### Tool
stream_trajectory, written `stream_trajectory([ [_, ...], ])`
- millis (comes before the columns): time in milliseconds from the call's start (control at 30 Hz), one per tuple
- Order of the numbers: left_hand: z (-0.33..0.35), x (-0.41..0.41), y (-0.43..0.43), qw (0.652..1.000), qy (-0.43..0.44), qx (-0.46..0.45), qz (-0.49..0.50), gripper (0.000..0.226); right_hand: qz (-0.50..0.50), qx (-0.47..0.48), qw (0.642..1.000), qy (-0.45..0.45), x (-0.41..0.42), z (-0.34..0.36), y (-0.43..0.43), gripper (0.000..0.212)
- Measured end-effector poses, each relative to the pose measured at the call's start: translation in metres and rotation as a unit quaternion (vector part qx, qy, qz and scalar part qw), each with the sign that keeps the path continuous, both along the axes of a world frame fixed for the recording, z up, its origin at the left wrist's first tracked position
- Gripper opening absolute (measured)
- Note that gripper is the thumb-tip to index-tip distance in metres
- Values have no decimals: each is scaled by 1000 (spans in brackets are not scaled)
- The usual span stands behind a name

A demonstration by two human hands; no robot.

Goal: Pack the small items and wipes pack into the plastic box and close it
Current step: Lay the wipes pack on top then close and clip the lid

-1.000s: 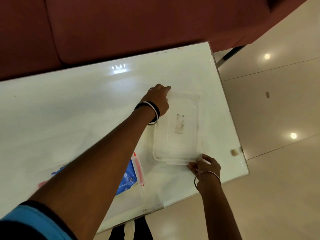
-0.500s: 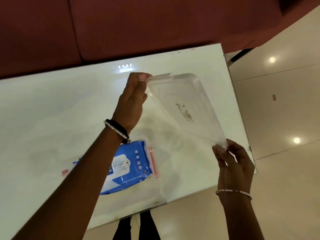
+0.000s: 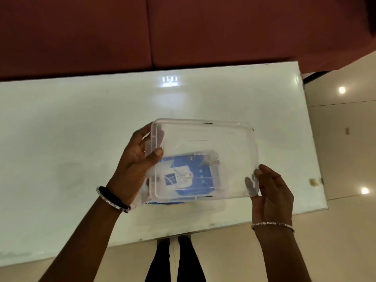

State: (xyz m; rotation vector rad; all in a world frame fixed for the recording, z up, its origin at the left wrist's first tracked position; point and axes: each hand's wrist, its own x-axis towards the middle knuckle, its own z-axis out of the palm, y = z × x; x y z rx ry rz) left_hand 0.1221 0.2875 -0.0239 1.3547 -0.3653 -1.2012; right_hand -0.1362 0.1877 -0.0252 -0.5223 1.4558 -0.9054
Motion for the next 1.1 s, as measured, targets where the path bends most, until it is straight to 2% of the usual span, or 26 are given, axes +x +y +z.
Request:
stream_trajectory([
  [100,1,-2,24,992,-98,63,-45,51,68,-14,995,77,14,-6,15,35],
  [200,1,-4,43,970,-177,154,-67,59,125,-55,980,146,22,-10,27,49],
  [267,3,-7,52,948,-240,193,-76,62,147,-64,970,183,23,-11,34,49],
  [333,5,-10,60,929,-290,215,-74,63,178,-67,955,228,26,-10,42,41],
  [500,-3,-12,74,916,-295,256,-90,62,204,-81,906,361,30,-11,62,27],
  [700,-24,-11,86,882,-376,274,-74,58,207,-92,878,421,34,-18,62,34],
  [833,-30,-14,90,885,-363,290,-2,54,208,-85,881,417,30,-23,60,33],
  [1000,-32,-18,94,892,-285,340,90,41,238,-88,871,421,28,-26,57,34],
  [1100,-34,-18,99,904,-210,349,128,33,262,-83,861,427,27,-27,55,33],
])
